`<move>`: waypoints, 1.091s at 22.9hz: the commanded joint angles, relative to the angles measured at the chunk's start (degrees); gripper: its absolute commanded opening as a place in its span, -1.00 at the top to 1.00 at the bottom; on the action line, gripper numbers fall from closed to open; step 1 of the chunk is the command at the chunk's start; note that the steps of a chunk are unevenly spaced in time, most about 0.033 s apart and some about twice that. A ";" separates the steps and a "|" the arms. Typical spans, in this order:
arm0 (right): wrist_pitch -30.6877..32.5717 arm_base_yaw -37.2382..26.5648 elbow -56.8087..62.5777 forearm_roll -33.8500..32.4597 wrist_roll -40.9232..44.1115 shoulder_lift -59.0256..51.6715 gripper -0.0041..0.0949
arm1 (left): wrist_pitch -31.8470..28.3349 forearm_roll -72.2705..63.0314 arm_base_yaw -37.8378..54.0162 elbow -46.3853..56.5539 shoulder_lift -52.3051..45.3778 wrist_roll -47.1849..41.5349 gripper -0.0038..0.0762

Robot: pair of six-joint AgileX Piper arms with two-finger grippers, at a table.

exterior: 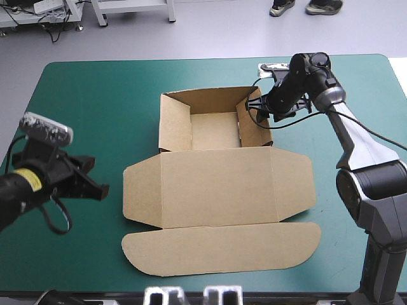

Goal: Fold the box

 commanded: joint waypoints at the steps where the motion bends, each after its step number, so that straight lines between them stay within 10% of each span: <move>1: 0.32 -0.47 -1.26 5.08 -5.10 -0.04 0.04 | -5.23 0.04 -0.25 12.78 -10.01 -0.31 0.93; 5: 0.32 -0.47 -1.88 5.95 -4.96 0.81 0.95 | -6.81 0.04 -0.25 27.07 -20.77 -5.11 0.93; 11: 0.32 -4.13 -8.17 3.75 -2.83 -2.24 0.96 | -6.68 0.29 -0.25 32.89 -30.24 -5.97 0.93; 25: 0.44 -37.69 -6.91 -2.79 -5.08 -3.96 0.94 | -6.47 0.29 -0.25 32.89 -31.19 -6.40 0.93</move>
